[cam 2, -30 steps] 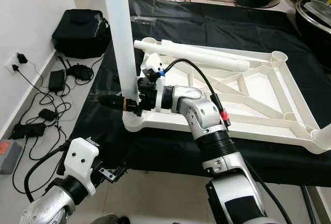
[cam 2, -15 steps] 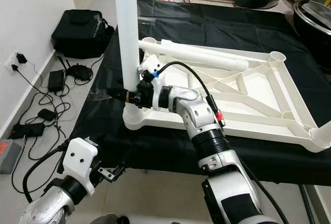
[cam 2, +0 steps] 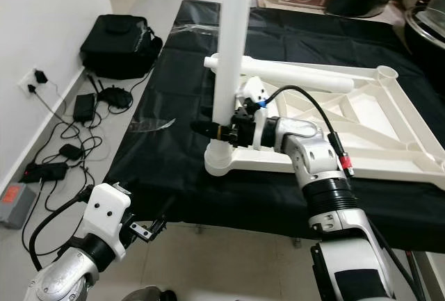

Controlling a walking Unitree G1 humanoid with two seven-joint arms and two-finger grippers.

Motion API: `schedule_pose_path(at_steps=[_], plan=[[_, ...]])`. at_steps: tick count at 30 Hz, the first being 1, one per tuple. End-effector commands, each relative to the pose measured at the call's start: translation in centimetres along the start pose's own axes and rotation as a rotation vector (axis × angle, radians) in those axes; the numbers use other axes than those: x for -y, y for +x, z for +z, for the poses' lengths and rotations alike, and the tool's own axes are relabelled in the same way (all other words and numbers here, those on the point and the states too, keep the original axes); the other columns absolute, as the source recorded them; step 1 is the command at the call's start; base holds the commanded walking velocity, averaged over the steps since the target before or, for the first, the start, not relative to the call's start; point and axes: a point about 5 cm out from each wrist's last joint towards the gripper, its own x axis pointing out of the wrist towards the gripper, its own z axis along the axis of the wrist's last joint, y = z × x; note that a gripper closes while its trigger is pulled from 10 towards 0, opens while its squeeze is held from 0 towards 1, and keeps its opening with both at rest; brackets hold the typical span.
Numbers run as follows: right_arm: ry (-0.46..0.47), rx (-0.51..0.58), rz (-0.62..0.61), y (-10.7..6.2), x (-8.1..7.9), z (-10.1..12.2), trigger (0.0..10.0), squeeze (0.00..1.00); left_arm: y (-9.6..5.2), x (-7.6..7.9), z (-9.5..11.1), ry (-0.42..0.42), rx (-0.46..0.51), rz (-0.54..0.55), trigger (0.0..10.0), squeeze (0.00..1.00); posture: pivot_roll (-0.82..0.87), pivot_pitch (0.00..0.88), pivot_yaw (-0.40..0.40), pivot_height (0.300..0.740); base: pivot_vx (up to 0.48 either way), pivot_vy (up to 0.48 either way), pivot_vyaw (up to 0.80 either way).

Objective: Building children table

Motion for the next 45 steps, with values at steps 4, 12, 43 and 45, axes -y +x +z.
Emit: schedule_pose_path(at_steps=[4, 12, 43, 45], plan=[[-0.001, 0.014, -0.132, -0.6, 1.4, 0.7, 0.0, 0.0, 0.4, 0.2, -0.2, 0.01, -0.004, -0.007, 10.0, 0.0, 0.16, 0.123, -0.078, 0.74, 0.0, 0.0, 0.0], [-0.013, 0.006, -0.368, -0.2, 3.4, 1.2, 0.0, 0.0, 0.8, 0.4, 0.1, 0.029, 0.016, -0.023, 10.0, 0.0, 0.16, 0.121, -0.083, 0.74, 0.0, 0.0, 0.0], [0.328, 0.129, -1.198, 4.1, -5.0, -0.4, 0.0, 0.0, 2.8, 0.6, 0.5, 0.054, 0.052, -0.051, 10.0, 0.0, 0.14, 0.107, -0.067, 0.74, 0.0, 0.0, 0.0], [0.289, 0.12, -1.149, 4.4, -5.8, 0.1, 0.0, 0.0, 2.8, 0.7, 0.4, 0.053, 0.051, -0.053, 10.0, 0.0, 0.14, 0.107, -0.067, 0.74, 0.0, 0.0, 0.0]])
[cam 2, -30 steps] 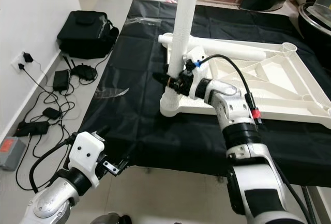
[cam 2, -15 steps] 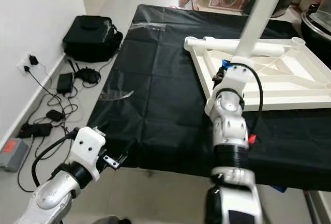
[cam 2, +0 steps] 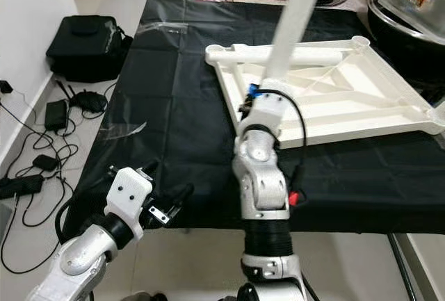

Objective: Building children table

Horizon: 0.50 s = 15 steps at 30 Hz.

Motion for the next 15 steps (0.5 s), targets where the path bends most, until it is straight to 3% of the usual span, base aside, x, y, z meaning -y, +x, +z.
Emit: schedule_pose_path(at_steps=[1, 2, 4, 5, 10, 11, 12, 13, 14, 15], plan=[[0.034, -0.062, 0.1, -0.9, -1.5, -0.7, 0.0, 0.0, -0.1, 0.2, -0.5, 0.001, -0.02, -0.001, 10.0, 0.0, 0.14, 0.107, -0.067, 0.74, 0.0, 0.0, 0.0], [0.026, -0.075, 0.172, -1.3, -2.0, -0.8, 10.0, 0.0, -0.1, 0.3, -0.6, -0.001, -0.022, -0.003, 10.0, 0.0, 0.14, 0.106, -0.067, 0.74, 0.0, 0.0, 0.0], [0.026, -0.075, 0.172, -1.3, -2.0, -0.8, 10.0, 0.0, -0.1, 0.3, -0.6, -0.001, -0.022, -0.003, 10.0, 0.0, 0.14, 0.106, -0.067, 0.74, 0.0, 0.0, 0.0], [-0.002, -0.116, 0.236, -1.3, -1.9, -1.3, 10.0, 0.0, 0.0, 0.4, -0.7, -0.002, -0.024, -0.006, 10.0, 0.0, 0.14, 0.102, -0.069, 0.74, 0.0, 0.0, 0.0], [-0.007, -0.129, 0.233, -0.6, -1.0, -1.5, 10.0, 0.0, 0.1, 0.5, -0.8, 0.004, -0.025, -0.008, 10.0, 0.0, 0.14, 0.102, -0.069, 0.74, 0.0, 0.0, 0.0], [0.014, -0.119, 0.274, -0.3, -0.8, -1.1, 10.0, 1.0, 0.1, 0.5, -0.9, 0.008, -0.028, -0.008, 10.0, 0.0, 0.13, 0.098, -0.067, 0.74, 0.0, 0.0, 0.0], [0.036, -0.098, 0.356, -0.2, -1.0, -0.5, 10.0, 1.0, 0.1, 0.5, -1.0, 0.006, -0.031, -0.009, 10.0, 0.0, 0.13, 0.098, -0.067, 0.74, 0.0, 0.0, 0.0], [0.036, -0.098, 0.356, -0.2, -1.0, -0.5, 10.0, 1.0, 0.1, 0.5, -1.0, 0.006, -0.031, -0.009, 10.0, 0.0, 0.13, 0.098, -0.067, 0.74, 0.0, 0.0, 0.0], [0.067, -0.077, 0.546, -0.3, -1.4, 0.3, 10.0, 1.0, 0.2, 0.4, -1.1, 0.006, -0.035, -0.01, 10.0, 0.0, 0.14, 0.094, -0.068, 0.74, 0.0, 0.0, 0.0], [0.067, -0.077, 0.546, -0.3, -1.4, 0.3, 10.0, 1.0, 0.2, 0.4, -1.1, 0.006, -0.035, -0.01, 10.0, 0.0, 0.14, 0.094, -0.068, 0.74, 0.0, 0.0, 0.0]])
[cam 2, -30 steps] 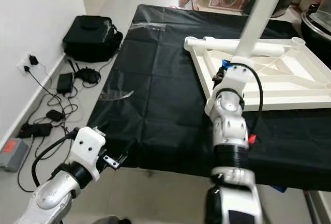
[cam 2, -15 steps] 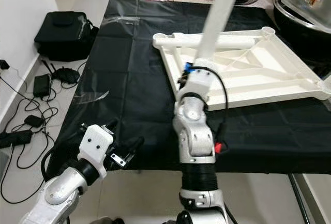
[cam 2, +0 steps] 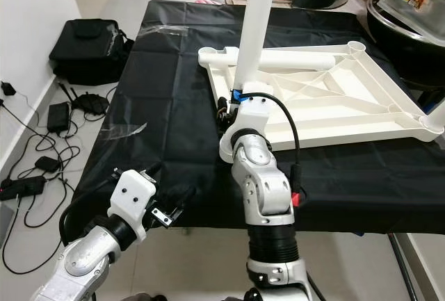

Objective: Building children table

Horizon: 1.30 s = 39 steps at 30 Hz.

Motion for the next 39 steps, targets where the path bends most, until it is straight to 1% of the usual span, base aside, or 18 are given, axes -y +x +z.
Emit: schedule_pose_path(at_steps=[1, 4, 5, 7, 11, 12, 14, 15, 16, 17, 19, 23, 27, 28, 30, 31, 34, 39], plan=[[0.031, 0.012, 0.149, 0.1, -1.4, 0.4, 10.0, 1.0, -0.1, 0.1, -0.4, 0.002, -0.012, -0.002, 10.0, 0.0, 0.14, 0.094, -0.068, 0.74, 0.0, 0.0, 0.0], [0.027, 0.029, 0.362, -0.4, -1.3, 1.2, 10.0, 1.0, 0.0, 0.1, -0.5, 0.005, -0.014, 0.0, 10.0, 0.0, 0.14, 0.094, -0.068, 0.74, 0.0, 0.0, 0.0], [0.027, 0.029, 0.362, -0.4, -1.3, 1.2, 10.0, 1.0, 0.0, 0.1, -0.5, 0.005, -0.014, 0.0, 10.0, 0.0, 0.14, 0.094, -0.068, 0.74, 0.0, 0.0, 0.0], [-0.007, 0.039, 0.529, -0.5, 0.6, 2.5, 10.0, 1.0, -0.1, 0.0, -0.6, 0.006, -0.017, 0.004, 10.0, 0.0, 0.14, 0.096, -0.072, 0.74, 0.0, 0.0, 0.0], [-0.018, 0.028, 0.634, -0.6, 1.5, 3.2, 10.0, 1.0, -0.1, -0.1, -0.7, 0.007, -0.019, 0.005, 10.0, 0.0, 0.14, 0.095, -0.071, 0.74, 0.0, 0.0, 0.0], [-0.025, 0.011, 0.705, -0.7, 1.4, 3.2, 10.0, 0.0, -0.1, -0.1, -0.7, 0.007, -0.018, 0.005, 10.0, 0.0, 0.15, 0.095, -0.073, 0.74, 0.0, 0.0, 0.0], [-0.045, -0.025, 0.792, -0.8, 1.3, 2.9, 10.0, 0.0, 0.0, -0.1, -0.7, 0.007, -0.018, 0.005, 10.0, 0.0, 0.15, 0.094, -0.076, 0.74, 0.0, 0.0, 0.0], [-0.081, -0.071, 0.919, -1.3, 0.9, 2.4, 10.0, 0.0, 0.0, -0.1, -0.7, 0.008, -0.019, 0.004, 10.0, 0.0, 0.15, 0.095, -0.071, 0.74, 0.0, 0.0, 0.0], [-0.081, -0.071, 0.919, -1.3, 0.9, 2.4, 10.0, 0.0, 0.0, -0.1, -0.7, 0.008, -0.019, 0.004, 10.0, 0.0, 0.15, 0.095, -0.071, 0.74, 0.0, 0.0, 0.0], [-0.102, -0.119, 1.035, -1.7, 0.6, 1.9, 10.0, 0.0, 0.0, -0.1, -0.8, 0.008, -0.019, 0.006, 10.0, 0.0, 0.16, 0.094, -0.079, 0.74, 0.0, 0.0, 0.0], [-0.112, -0.149, 1.106, -2.0, 0.5, 1.6, 10.0, 0.0, -0.1, -0.1, -0.8, 0.008, -0.018, 0.007, 10.0, 0.0, 0.16, 0.094, -0.08, 0.74, 0.0, 0.0, 0.0], [-0.113, -0.188, 1.199, -2.1, -0.4, 1.3, 10.0, 0.0, -0.2, -0.2, -0.9, 0.011, -0.021, 0.013, 10.0, 0.0, 0.16, 0.1, -0.083, 0.74, 0.0, 0.0, 0.0], [-0.161, -0.2, 1.186, -1.2, -1.0, 1.0, 10.0, 0.0, -0.2, -0.2, -0.9, 0.01, -0.022, 0.016, 10.0, 0.0, 0.16, 0.1, -0.084, 0.74, 0.0, 0.0, 0.0], [-0.203, -0.204, 1.09, 0.0, -1.0, 0.7, 6.4, 0.0, -0.2, -0.2, -0.9, 0.01, -0.022, 0.016, 10.0, 0.0, 0.16, 0.099, -0.084, 0.74, 0.0, 0.0, 0.0], [-0.233, -0.206, 1.021, 0.9, -0.9, 0.6, 6.4, 0.0, -0.1, -0.2, -0.9, 0.009, -0.021, 0.016, 10.0, 0.0, 0.16, 0.099, -0.084, 0.74, 0.0, 0.0, 0.0], [-0.259, -0.194, 0.919, 1.8, -0.4, 0.5, 0.0, 0.0, -0.1, -0.1, -0.9, 0.008, -0.019, 0.015, 10.0, 0.0, 0.16, 0.1, -0.086, 0.74, 0.0, 0.0, 0.0], [-0.269, -0.166, 0.729, 3.3, 1.4, 0.8, 0.0, 0.0, 0.0, 0.0, -0.9, 0.009, -0.018, 0.012, 10.0, 0.0, 0.16, 0.103, -0.082, 0.74, 0.0, 0.0, 0.0], [-0.246, -0.146, 0.669, 3.4, 2.8, 1.2, 0.0, 0.0, 0.0, -0.1, -0.9, 0.006, -0.017, 0.011, 10.0, 0.0, 0.16, 0.101, -0.083, 0.74, 0.0, 0.0, 0.0]])
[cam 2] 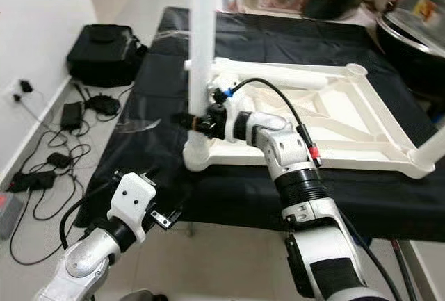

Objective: Building children table

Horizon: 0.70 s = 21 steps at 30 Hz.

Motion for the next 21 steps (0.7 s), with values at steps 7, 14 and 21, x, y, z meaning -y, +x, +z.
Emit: schedule_pose_path(at_steps=[7, 14, 21], plan=[[0.106, 0.006, -0.285, -1.8, 2.1, -0.8, 0.0, 0.0, 0.1, 0.0, -0.3, 0.009, -0.002, 0.005, 10.0, 0.0, 0.15, 0.103, -0.073, 0.74, 0.0, 0.0, 0.0], [0.244, 0.011, -0.946, -2.8, 1.8, -3.1, 0.0, 0.0, 0.6, -0.8, 0.1, 0.008, 0.043, 0.084, 10.0, 0.0, 0.14, 0.105, -0.067, 0.74, 0.0, 0.0, 0.0], [0.253, 0.072, -1.047, -1.6, -1.3, -2.7, 0.0, 0.0, 0.7, -0.9, -0.1, 0.003, 0.043, 0.1, 10.0, 0.0, 0.15, 0.106, -0.066, 0.74, 0.0, 0.0, 0.0]])
